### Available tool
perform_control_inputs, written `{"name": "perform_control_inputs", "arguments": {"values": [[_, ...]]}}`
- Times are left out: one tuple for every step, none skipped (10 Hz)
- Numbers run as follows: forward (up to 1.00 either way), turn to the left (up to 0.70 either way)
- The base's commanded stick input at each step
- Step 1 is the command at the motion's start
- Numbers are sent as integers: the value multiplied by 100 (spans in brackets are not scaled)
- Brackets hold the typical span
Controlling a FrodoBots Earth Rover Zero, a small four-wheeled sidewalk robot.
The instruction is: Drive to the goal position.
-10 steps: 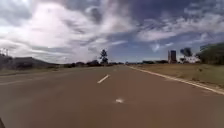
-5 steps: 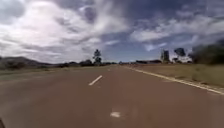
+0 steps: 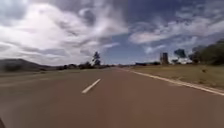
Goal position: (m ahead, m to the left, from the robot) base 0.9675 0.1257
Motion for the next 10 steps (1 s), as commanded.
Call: {"name": "perform_control_inputs", "arguments": {"values": [[100,0],[100,0],[100,0],[100,0],[100,0],[100,0],[100,0],[100,0],[100,0],[100,0]]}}
